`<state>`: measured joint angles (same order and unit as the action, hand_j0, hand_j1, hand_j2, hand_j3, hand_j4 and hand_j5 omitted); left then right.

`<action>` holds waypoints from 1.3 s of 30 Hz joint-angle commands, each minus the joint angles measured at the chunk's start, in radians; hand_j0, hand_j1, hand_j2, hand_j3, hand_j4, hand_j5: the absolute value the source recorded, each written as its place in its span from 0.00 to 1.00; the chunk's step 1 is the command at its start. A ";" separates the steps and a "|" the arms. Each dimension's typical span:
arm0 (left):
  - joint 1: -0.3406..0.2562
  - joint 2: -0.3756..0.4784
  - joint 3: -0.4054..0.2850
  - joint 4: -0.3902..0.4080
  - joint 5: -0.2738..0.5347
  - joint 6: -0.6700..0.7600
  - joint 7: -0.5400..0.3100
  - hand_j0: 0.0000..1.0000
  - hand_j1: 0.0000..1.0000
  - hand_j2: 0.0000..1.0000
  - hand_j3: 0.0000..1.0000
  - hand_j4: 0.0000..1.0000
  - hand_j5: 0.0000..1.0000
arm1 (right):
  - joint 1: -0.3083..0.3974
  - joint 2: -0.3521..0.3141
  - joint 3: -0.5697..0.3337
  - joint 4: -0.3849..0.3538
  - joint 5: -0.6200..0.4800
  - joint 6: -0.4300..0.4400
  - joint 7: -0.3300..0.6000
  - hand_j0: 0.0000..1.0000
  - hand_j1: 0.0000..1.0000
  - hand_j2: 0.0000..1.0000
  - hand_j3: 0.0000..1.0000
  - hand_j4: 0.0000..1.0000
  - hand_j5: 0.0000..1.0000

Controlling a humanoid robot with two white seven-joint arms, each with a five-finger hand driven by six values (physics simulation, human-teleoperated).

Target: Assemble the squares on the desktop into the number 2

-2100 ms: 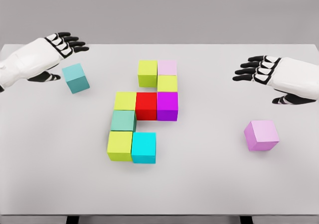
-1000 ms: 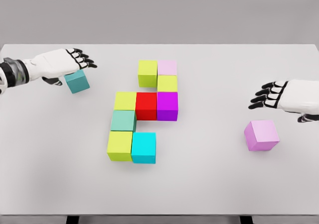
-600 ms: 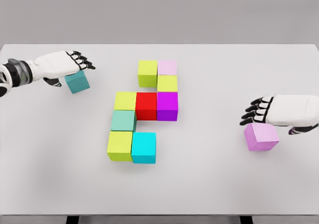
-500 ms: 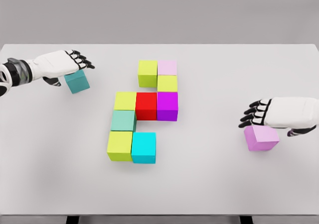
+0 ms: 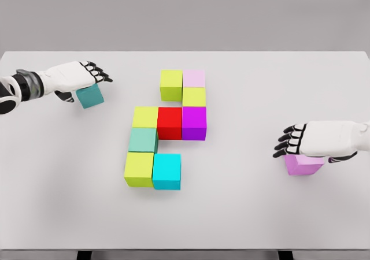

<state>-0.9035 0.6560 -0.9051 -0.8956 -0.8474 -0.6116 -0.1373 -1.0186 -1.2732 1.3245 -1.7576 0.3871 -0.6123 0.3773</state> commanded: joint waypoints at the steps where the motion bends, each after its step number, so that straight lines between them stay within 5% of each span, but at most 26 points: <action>1: 0.000 -0.001 0.002 0.001 0.004 0.001 -0.002 1.00 1.00 1.00 1.00 1.00 1.00 | 0.000 0.006 0.002 0.006 0.016 0.001 0.000 1.00 1.00 1.00 1.00 1.00 1.00; 11: 0.000 -0.001 -0.005 0.000 -0.007 0.001 -0.051 0.60 0.60 0.60 0.60 0.60 0.60 | 0.005 0.049 0.024 0.046 0.076 0.001 0.000 1.00 1.00 1.00 1.00 1.00 1.00; 23: -0.017 -0.001 -0.001 -0.003 -0.001 0.001 -0.051 0.62 0.62 0.62 0.62 0.62 0.62 | 0.012 0.078 0.024 0.081 0.124 0.001 0.000 0.99 0.99 0.99 0.99 0.99 0.99; 28: -0.041 -0.015 0.000 0.001 0.001 0.001 -0.051 0.62 0.62 0.62 0.62 0.62 0.62 | 0.012 0.080 0.024 0.078 0.171 0.001 0.000 0.68 0.68 0.68 0.68 0.68 0.68; 39: -0.084 -0.114 0.003 0.067 -0.002 0.001 -0.051 0.62 0.62 0.62 0.62 0.62 0.62 | 0.009 0.066 0.004 0.032 0.154 0.001 0.003 0.67 0.67 0.67 0.67 0.67 0.67</action>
<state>-0.9925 0.5614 -0.9035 -0.8471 -0.8538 -0.6114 -0.1897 -1.0094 -1.2039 1.3330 -1.7093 0.5487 -0.6124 0.3792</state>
